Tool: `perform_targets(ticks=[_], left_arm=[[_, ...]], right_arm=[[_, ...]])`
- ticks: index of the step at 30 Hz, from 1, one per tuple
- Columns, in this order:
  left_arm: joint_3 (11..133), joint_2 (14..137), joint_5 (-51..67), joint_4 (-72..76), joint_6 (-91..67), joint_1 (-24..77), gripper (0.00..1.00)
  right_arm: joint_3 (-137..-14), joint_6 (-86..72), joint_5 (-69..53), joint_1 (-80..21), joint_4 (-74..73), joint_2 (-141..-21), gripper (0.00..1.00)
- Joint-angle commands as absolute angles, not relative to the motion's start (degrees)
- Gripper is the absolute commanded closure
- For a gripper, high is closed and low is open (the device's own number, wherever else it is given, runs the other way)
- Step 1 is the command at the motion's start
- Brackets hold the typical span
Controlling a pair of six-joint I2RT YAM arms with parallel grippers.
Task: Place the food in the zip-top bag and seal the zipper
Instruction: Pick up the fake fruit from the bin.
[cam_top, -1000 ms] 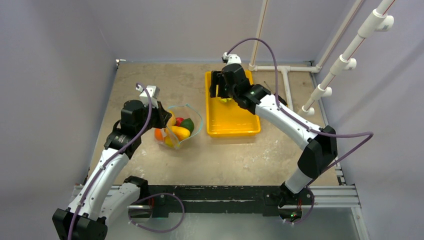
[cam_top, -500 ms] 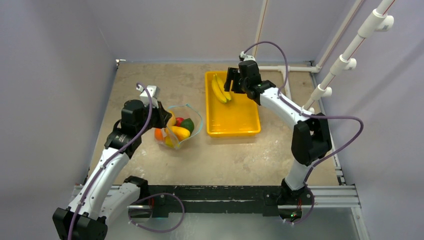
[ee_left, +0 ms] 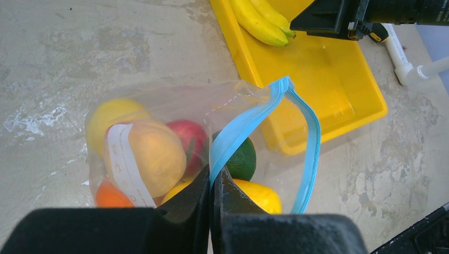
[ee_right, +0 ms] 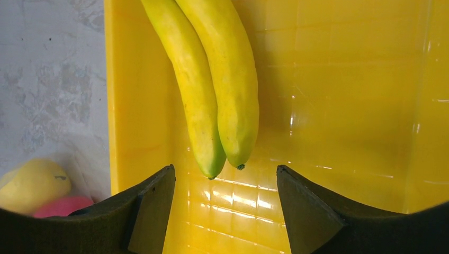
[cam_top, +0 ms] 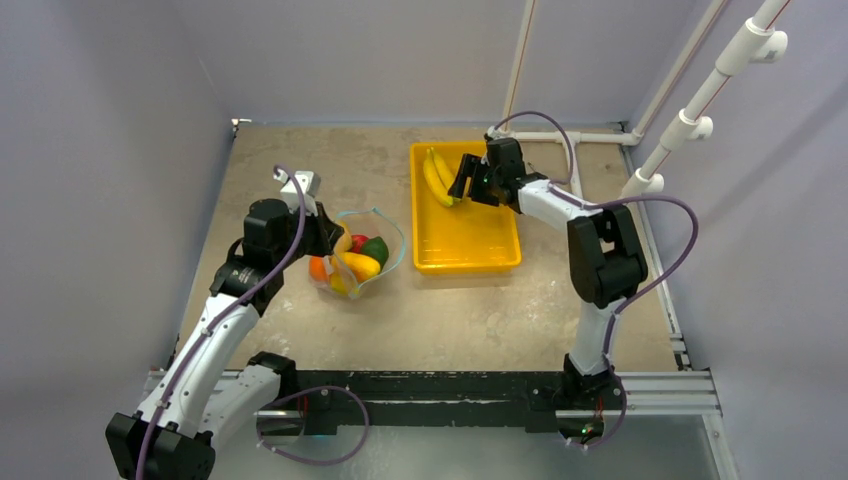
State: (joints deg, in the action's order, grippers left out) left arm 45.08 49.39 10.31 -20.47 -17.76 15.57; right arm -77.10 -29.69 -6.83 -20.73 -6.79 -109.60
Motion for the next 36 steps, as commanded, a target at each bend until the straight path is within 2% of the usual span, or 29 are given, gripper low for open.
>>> perform_targets(ticks=[1, 22, 36], left_arm=[[45.05, 49.72, 10.81, -18.11, -16.59, 15.91, 1.0], [45.1, 50.57, 10.38, -18.2, -16.37, 15.91, 1.0], [45.18, 51.26, 10.28, -18.2, -16.3, 15.91, 1.0]], right_arm=[[-77.62, -32.22, -10.64, -19.77, -2.02, -110.21, 0.28], [-79.28, -39.04, -24.41, -14.92, 7.69, -118.98, 0.34], [-77.65, -40.9, -30.57, -14.89, 12.91, -121.47, 0.43]])
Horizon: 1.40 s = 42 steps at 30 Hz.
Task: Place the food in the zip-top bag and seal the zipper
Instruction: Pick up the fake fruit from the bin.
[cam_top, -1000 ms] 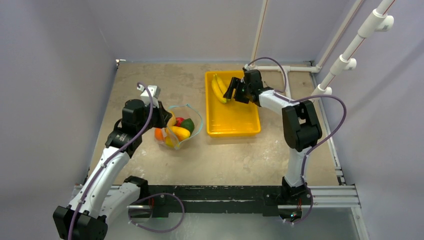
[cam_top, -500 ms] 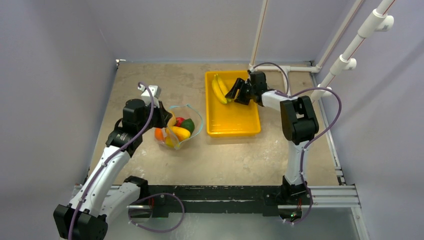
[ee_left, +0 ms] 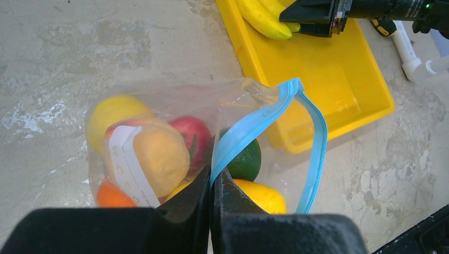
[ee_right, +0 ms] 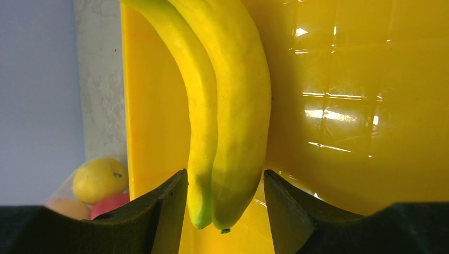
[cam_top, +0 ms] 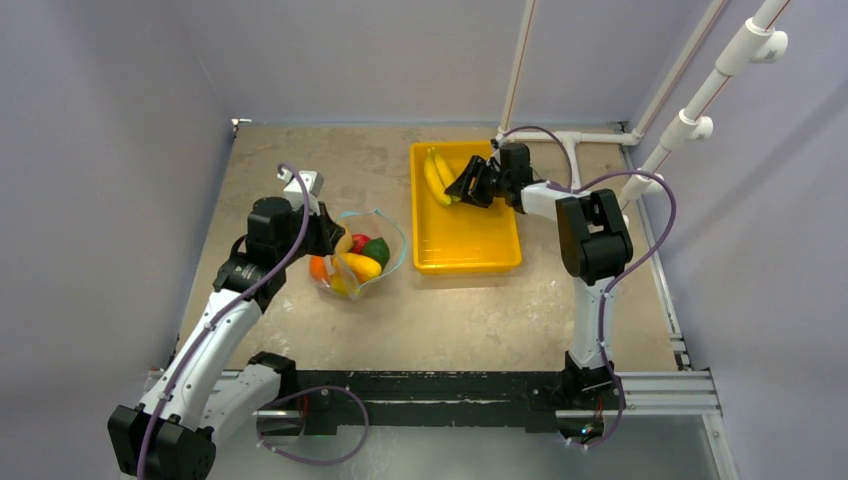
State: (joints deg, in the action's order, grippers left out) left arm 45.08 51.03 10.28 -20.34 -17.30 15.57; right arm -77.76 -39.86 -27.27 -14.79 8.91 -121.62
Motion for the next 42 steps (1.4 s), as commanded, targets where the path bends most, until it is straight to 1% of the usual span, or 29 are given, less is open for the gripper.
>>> perform_targets(ticks=[1, 14, 19, 23, 26, 28, 29, 42], left_arm=[[45.22, 51.31, 10.28, -18.15, -16.27, 15.91, 1.0], [45.26, 51.46, 10.11, -18.28, -16.26, 15.91, 1.0], [45.19, 51.42, 10.11, -18.28, -16.26, 15.93, 1.0], [45.2, 51.48, 10.11, -18.28, -16.26, 15.91, 1.0], [45.21, 51.35, 10.11, -18.37, -16.26, 15.91, 1.0], [45.25, 51.18, 10.03, -18.36, -16.26, 15.95, 1.0], [45.18, 51.16, 10.02, -18.37, -16.26, 15.91, 1.0], [45.21, 51.15, 10.28, -18.28, -16.31, 15.91, 1.0]], right_arm=[[-77.55, -41.02, -30.78, -14.86, 13.3, -121.63, 0.44], [-76.32, -44.48, -34.92, -14.92, 17.67, -124.07, 0.52], [-75.76, -45.69, -35.49, -14.9, 18.9, -124.35, 0.6], [-75.53, -46.35, -35.6, -14.87, 19.62, -124.24, 0.72], [-75.13, -46.66, -35.45, -14.9, 20.17, -123.67, 0.85], [-74.79, -46.63, -34.89, -14.91, 20.14, -122.87, 0.97], [-74.61, -46.47, -34.63, -14.93, 19.94, -122.43, 1.0], [-70.67, -40.68, -28.21, -14.92, 17.04, -112.85, 1.0]])
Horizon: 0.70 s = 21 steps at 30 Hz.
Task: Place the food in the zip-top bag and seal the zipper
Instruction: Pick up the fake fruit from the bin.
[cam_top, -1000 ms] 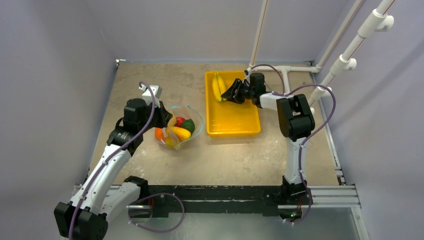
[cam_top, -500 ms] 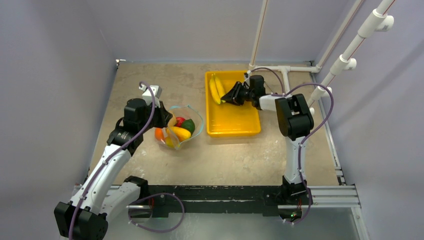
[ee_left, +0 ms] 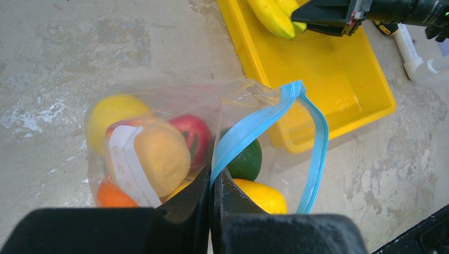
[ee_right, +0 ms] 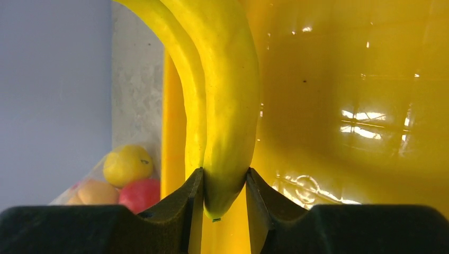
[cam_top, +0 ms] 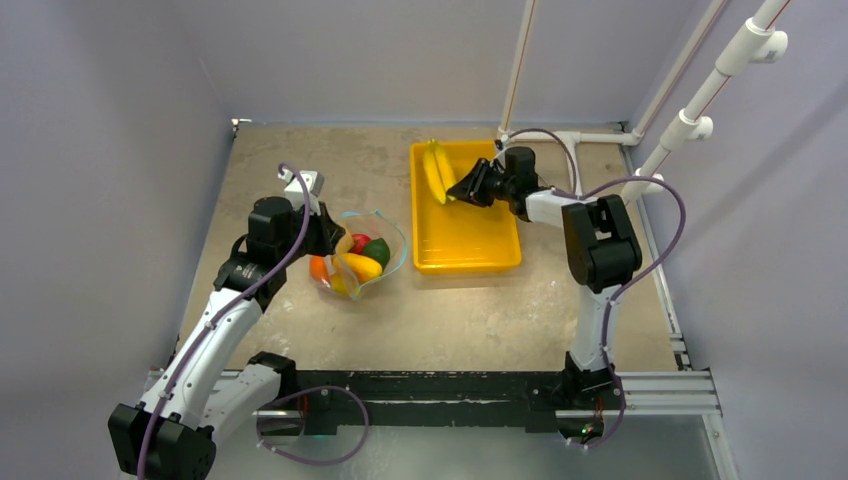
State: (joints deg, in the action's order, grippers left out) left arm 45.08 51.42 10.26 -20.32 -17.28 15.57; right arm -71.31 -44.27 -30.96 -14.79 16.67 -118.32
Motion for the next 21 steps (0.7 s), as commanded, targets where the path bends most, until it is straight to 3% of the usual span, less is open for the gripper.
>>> perform_targets(ticks=[1, 21], left_arm=[[45.25, 51.2, 10.28, -18.28, -16.27, 15.91, 1.0], [45.14, 49.78, 9.6, -18.63, -16.26, 15.91, 1.0]], right_arm=[[-70.32, -40.02, -27.73, -14.94, 16.9, -111.98, 1.0], [-60.59, -22.0, -19.56, -17.13, 18.07, -86.71, 1.0]])
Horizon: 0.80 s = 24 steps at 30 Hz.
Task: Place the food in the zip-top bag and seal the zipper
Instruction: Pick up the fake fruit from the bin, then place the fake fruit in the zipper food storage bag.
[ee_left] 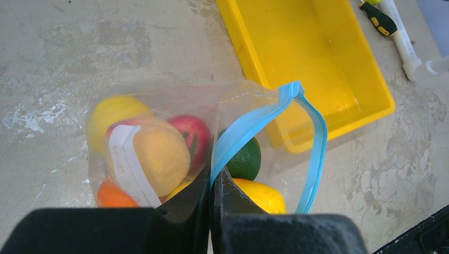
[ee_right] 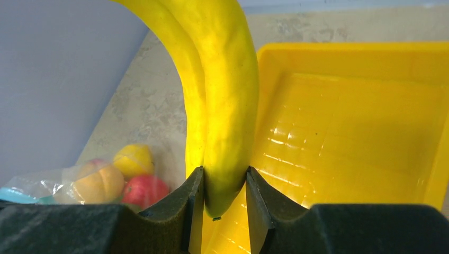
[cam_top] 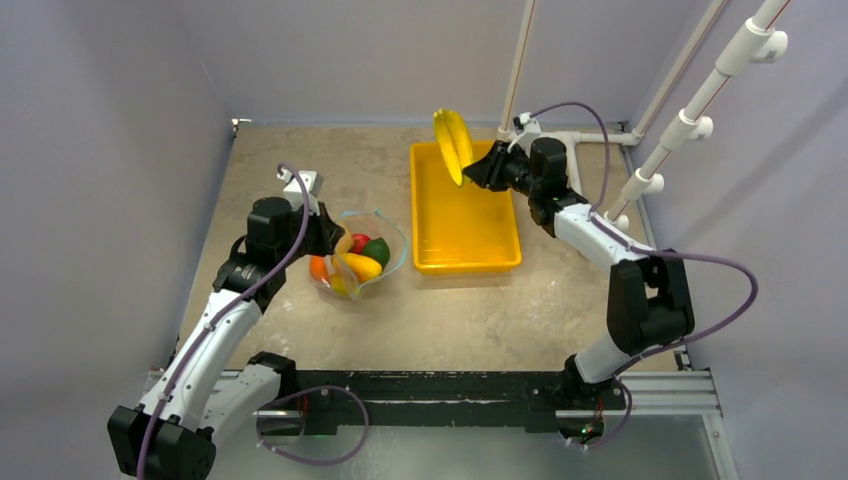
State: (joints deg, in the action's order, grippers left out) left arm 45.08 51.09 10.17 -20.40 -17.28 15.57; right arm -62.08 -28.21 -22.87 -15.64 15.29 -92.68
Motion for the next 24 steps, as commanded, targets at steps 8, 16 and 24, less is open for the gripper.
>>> perform_targets(ticks=[8, 16, 24], left_arm=[[45.14, 49.11, 9.71, -18.74, -16.37, 15.91, 1.0], [44.94, 47.78, 10.15, -18.97, -16.44, 15.92, 1.0], [44.74, 45.97, 10.24, -19.49, -16.62, 16.0, 1.0]], right_arm=[[-55.69, -12.26, -14.04, -24.04, 22.16, -74.53, 1.0], [-54.07, -3.5, -13.1, -30.62, 22.93, -68.83, 1.0], [-50.82, 11.43, -17.92, -35.66, 23.38, -63.92, 1.0]])
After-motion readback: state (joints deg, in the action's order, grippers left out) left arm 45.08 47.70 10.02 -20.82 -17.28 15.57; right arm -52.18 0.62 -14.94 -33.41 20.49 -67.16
